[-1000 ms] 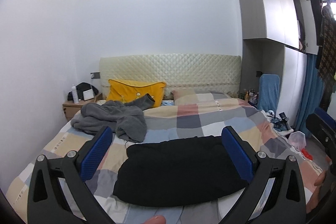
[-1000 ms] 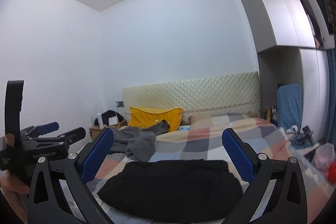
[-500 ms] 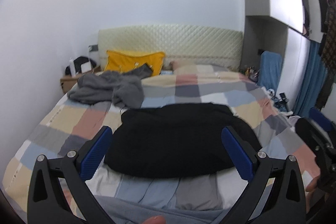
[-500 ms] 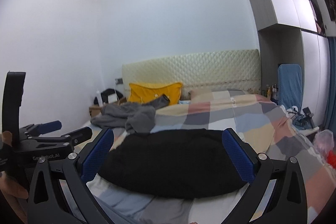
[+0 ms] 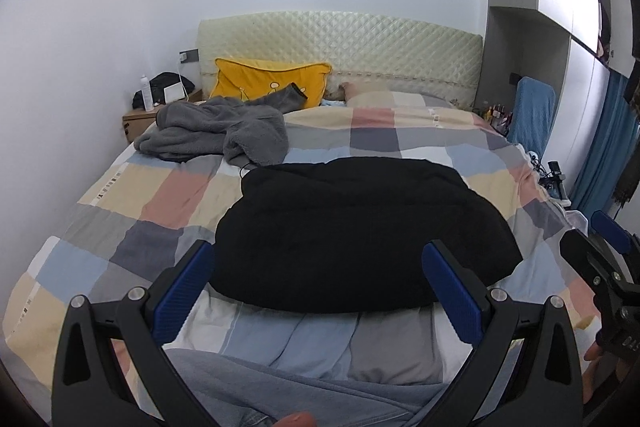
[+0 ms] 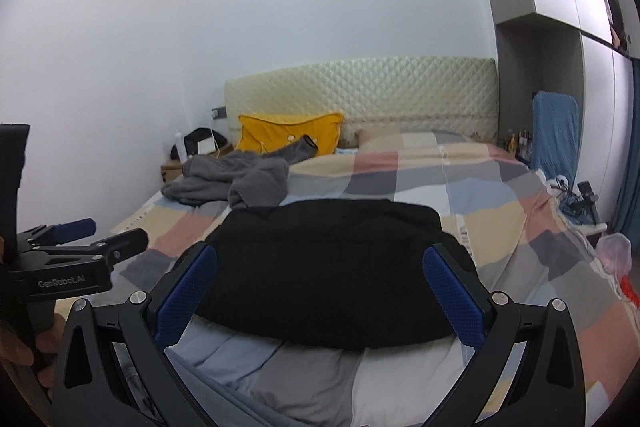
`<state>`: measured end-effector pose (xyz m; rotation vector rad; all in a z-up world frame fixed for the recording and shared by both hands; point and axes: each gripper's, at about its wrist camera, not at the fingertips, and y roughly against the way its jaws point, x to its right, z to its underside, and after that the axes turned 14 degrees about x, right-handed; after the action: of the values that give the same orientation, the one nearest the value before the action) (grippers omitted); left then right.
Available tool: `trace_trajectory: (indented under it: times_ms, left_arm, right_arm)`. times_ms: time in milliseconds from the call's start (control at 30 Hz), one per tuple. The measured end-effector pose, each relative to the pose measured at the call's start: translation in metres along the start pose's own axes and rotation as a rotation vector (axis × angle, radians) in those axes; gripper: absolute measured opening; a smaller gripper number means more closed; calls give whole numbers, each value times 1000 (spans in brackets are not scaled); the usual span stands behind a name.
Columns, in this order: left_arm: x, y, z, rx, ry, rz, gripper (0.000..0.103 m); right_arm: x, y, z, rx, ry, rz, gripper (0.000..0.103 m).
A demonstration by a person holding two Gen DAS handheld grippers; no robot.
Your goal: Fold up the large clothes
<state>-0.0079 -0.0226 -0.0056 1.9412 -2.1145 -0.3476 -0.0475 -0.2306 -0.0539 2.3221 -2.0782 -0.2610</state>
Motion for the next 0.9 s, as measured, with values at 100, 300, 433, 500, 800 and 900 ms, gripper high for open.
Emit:
trace_trajectory:
  times_ms: [100, 300, 433, 500, 800, 900]
  left_arm:
    - [-3, -5, 3, -16, 8, -2, 103]
    - [-4, -9, 4, -32, -7, -17, 103]
    - [-2, -9, 2, -33, -10, -8, 103]
    - [-1, -9, 2, -38, -6, 2, 103]
    - [2, -8, 3, -38, -7, 2, 103]
    - [3, -8, 3, -36, -11, 3, 103]
  right_arm:
    - [0, -1, 4, -10, 2, 11, 103]
    - [5, 1, 2, -11, 4, 15, 103]
    - [6, 1, 3, -13, 4, 19, 103]
    - [5, -1, 3, -19, 7, 18, 103]
    - [7, 2, 1, -16, 9, 34, 103]
    - [7, 2, 1, -16, 9, 38, 103]
